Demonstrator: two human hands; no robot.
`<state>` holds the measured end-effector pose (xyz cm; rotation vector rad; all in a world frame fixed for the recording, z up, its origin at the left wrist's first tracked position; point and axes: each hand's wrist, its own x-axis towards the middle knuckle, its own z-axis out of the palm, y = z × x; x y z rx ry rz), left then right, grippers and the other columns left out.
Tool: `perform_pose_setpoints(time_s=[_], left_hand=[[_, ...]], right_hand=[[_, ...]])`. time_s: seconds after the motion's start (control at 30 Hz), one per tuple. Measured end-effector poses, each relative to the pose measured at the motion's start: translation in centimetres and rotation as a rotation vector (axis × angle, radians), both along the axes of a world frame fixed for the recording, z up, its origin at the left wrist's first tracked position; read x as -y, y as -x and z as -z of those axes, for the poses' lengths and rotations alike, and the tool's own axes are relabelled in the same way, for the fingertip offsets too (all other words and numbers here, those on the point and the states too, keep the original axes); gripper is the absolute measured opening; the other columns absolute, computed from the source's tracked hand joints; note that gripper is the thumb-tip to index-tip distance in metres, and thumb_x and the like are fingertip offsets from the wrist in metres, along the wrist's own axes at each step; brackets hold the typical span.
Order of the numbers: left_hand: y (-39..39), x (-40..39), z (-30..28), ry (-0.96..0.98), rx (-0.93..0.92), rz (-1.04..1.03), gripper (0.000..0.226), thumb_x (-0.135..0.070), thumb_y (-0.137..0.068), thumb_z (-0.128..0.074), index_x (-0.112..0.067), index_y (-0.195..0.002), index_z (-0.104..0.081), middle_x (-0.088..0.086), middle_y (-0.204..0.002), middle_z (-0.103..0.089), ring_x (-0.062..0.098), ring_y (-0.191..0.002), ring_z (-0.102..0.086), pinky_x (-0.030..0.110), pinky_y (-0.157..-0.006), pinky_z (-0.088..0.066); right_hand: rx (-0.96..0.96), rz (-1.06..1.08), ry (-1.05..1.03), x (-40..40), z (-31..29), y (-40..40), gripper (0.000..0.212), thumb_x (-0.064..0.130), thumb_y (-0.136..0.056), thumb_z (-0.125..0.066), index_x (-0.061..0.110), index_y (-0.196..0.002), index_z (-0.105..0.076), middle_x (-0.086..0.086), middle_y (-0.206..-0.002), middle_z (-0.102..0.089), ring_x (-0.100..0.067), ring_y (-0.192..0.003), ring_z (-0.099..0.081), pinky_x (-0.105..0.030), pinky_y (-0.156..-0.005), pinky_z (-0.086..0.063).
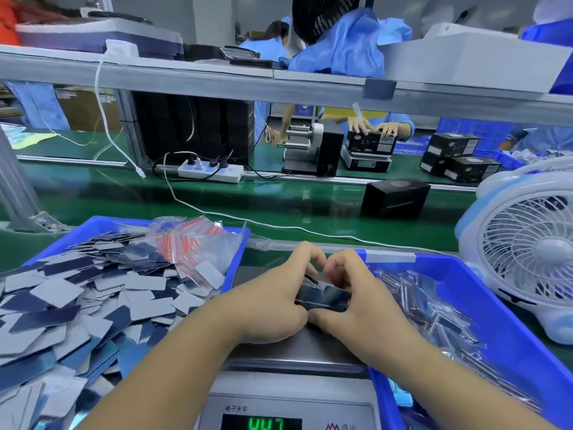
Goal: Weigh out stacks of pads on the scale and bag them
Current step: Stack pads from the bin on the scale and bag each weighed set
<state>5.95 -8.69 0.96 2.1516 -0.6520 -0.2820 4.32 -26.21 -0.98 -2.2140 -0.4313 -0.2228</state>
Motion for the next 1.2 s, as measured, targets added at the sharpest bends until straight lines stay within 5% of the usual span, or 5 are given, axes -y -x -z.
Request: perform_pose_setpoints(time_s=[0.2,0.47,0.63,1.0,1.2], left_hand=[[0.0,1.4,0.3,0.393,-0.113,0.002,0.067,-0.001,-0.062,-0.048,-0.039,-0.116,-0.04,0.003,-0.117,-0.051,0.026,-0.103,-0.062,0.036,-0.078,-0.05],[0.2,1.9,0.9,0.307,-0.121,0.058,0.077,-0.007,-0.066,-0.051,-0.052,-0.124,-0.032,-0.021,-0.113,-0.054,0.004,-0.093,-0.064,0.015,-0.072,-0.046],[-0.1,1.2,0.4,0.355,-0.048,-0.062,0.063,-0.008,-0.066,-0.048,-0.044,-0.117,-0.051,-0.007,-0.119,-0.058,0.01,-0.114,-0.059,0.039,-0.092,-0.055],[-1.3,-0.8,0.5,-0.088,0.086,-0.138,0.021,-0.031,-0.079,-0.052,-0.033,-0.091,-0.07,-0.007,-0.08,-0.067,0.01,-0.07,-0.06,0.037,-0.071,-0.052],[-1.3,-1.7,0.1,0.044,0.062,-0.137,0.023,-0.03,-0.089,-0.062,-0.044,-0.103,-0.073,-0.016,-0.092,-0.07,0.004,-0.081,-0.065,0.017,-0.071,-0.05]], right_hand=[[0.01,-0.033,-0.118,0.0,-0.6,-0.1,0.052,0.02,-0.065,-0.079,0.047,-0.095,-0.047,0.027,-0.096,-0.063,0.003,-0.083,-0.061,-0.008,-0.067,-0.043],[0.013,-0.059,-0.079,-0.6,-0.3,0.3,0.051,0.021,-0.058,-0.065,0.051,-0.097,-0.053,0.036,-0.103,-0.061,0.013,-0.098,-0.058,-0.002,-0.075,-0.039],[0.098,0.008,-0.01,0.0,-0.3,-0.2,0.056,0.015,-0.066,-0.082,0.043,-0.103,-0.052,0.033,-0.1,-0.061,0.005,-0.092,-0.059,-0.008,-0.071,-0.041],[-0.026,-0.064,0.021,0.3,0.4,-0.3,0.045,0.018,-0.068,-0.062,0.044,-0.101,-0.046,0.023,-0.097,-0.06,-0.005,-0.083,-0.058,-0.016,-0.067,-0.047],[0.009,-0.03,0.015,0.8,0.4,-0.5,0.048,0.01,-0.074,-0.066,0.046,-0.101,-0.049,0.025,-0.099,-0.062,-0.003,-0.09,-0.058,-0.012,-0.071,-0.044]])
